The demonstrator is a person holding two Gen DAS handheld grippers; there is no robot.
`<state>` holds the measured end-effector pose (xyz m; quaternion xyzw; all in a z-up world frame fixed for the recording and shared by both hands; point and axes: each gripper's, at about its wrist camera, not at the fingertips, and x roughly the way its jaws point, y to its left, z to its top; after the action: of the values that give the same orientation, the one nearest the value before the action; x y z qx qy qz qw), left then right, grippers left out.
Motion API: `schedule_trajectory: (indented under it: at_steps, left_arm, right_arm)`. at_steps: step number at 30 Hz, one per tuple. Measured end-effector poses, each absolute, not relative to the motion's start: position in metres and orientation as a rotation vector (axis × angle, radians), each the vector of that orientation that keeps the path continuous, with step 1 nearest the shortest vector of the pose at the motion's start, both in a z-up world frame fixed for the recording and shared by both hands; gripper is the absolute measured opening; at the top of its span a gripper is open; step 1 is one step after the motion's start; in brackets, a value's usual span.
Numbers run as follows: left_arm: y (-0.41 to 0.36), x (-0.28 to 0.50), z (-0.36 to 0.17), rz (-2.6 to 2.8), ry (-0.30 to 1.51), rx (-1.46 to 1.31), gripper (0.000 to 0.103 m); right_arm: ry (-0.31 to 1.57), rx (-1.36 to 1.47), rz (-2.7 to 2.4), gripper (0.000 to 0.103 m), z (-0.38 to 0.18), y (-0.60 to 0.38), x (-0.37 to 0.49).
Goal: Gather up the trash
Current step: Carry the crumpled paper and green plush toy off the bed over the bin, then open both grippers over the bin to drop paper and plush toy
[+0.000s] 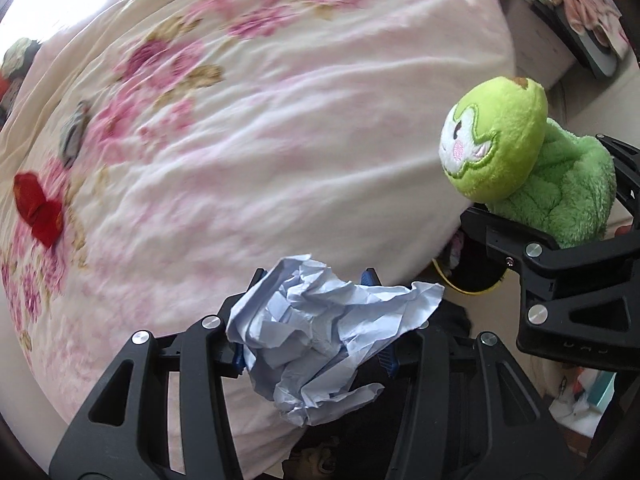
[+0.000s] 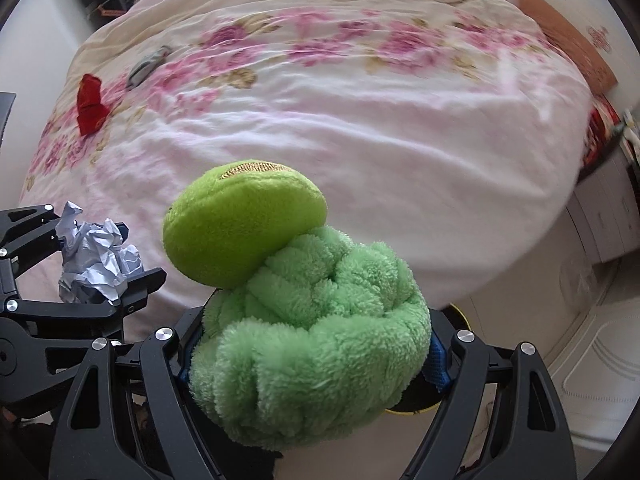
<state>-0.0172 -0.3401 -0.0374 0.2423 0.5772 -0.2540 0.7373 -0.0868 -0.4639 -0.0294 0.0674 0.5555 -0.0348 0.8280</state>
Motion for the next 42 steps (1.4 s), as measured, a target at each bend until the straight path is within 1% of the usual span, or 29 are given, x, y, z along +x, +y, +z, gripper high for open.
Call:
schedule_trajectory:
  at_steps: [10,19,28,30,31,32,33,34,42]
  left_arm:
    - [-0.409,-0.061,-0.042,-0.674,1.227,0.666,0.047]
    - [-0.477,-0.106,-0.058,-0.797,1.219,0.79,0.048]
    - [-0.533,-0.131,-0.077,-0.899,1.211,0.873,0.049]
    - [-0.546,-0.134,-0.085,-0.922,1.22,0.887,0.055]
    - [-0.549,-0.134,-0.087,-0.928,1.22,0.89,0.064]
    - [-0.556,-0.136,-0.09,-0.942,1.209,0.909,0.078]
    - [-0.559,-0.139,-0.092,-0.951,1.205,0.925,0.084]
    - [-0.564,-0.141,-0.095,-0.962,1.199,0.94,0.086]
    - [-0.562,-0.131,-0.102,-0.932,1.221,0.948,0.086]
  right_arm:
    - [1.152,0.225,-0.204,0.078,-0.027,-0.52,-0.149]
    - [1.121,0.327,-0.338,0.078,-0.029,-0.575,-0.205]
    - [1.105,0.421,-0.466,0.078,-0.041,-0.628,-0.252]
    - [1.108,0.436,-0.489,0.078,-0.045,-0.638,-0.26]
    - [1.11,0.445,-0.5,0.078,-0.048,-0.643,-0.263]
    - [1.113,0.449,-0.507,0.078,-0.05,-0.646,-0.264]
    - [1.118,0.453,-0.517,0.078,-0.054,-0.65,-0.267]
    - [1.122,0.457,-0.522,0.078,-0.056,-0.652,-0.268]
    - [1.164,0.447,-0.527,0.078,-0.075,-0.652,-0.26]
